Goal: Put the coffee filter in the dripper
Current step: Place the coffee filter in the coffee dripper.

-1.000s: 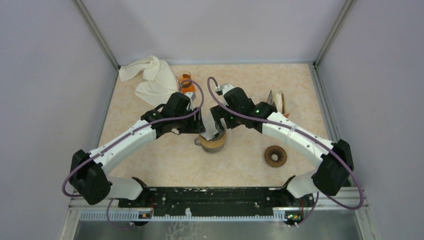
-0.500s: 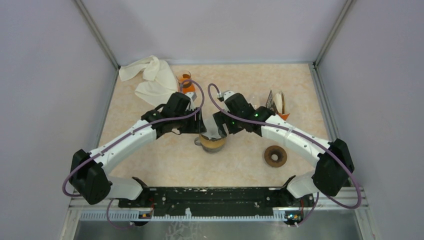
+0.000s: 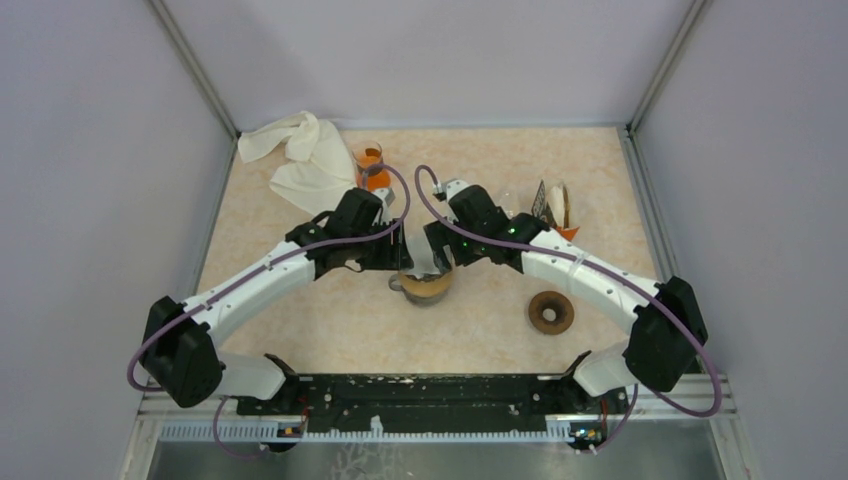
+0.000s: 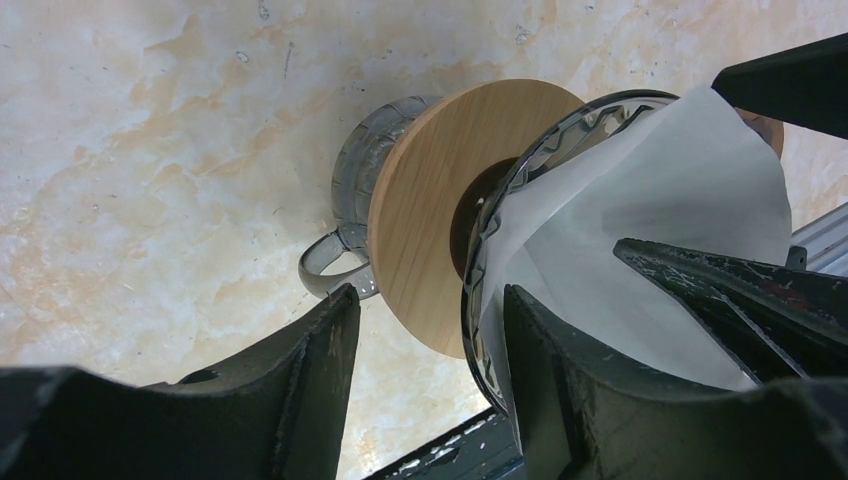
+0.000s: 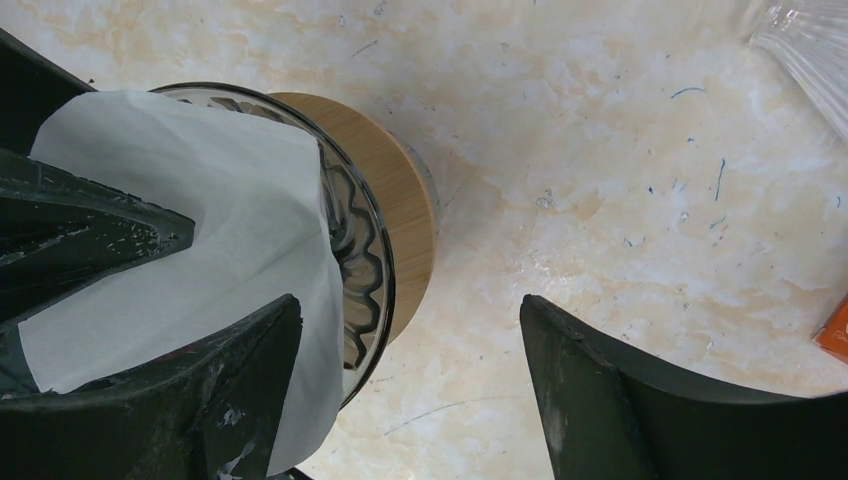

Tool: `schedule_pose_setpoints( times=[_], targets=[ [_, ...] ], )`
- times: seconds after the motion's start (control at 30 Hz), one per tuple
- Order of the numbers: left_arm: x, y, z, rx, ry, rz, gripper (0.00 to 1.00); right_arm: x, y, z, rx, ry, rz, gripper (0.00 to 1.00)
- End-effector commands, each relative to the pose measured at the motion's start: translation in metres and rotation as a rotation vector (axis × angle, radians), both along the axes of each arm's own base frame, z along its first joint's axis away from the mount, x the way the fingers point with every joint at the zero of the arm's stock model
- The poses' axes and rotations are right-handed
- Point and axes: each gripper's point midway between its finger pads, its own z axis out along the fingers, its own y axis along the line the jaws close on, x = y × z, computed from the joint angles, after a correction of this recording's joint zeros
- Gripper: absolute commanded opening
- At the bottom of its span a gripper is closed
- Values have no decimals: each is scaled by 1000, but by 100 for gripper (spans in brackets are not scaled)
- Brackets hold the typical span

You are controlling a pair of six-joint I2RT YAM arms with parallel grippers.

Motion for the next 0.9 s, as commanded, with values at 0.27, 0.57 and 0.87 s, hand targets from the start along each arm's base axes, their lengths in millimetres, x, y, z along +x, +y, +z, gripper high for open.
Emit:
schedule_pose_setpoints(
  times=[0.27,0.57,0.87],
  targets=[
    [-3,-5,9,-63,-1,9,61,7,20,50,150,-40,4,84],
    [-5,-3,13,-78,0,33,60,-1,32,29,151,58,15,84],
    [-5,-3,10,-72,4,26,60,-8,25,4,53,110,47,84]
  ],
)
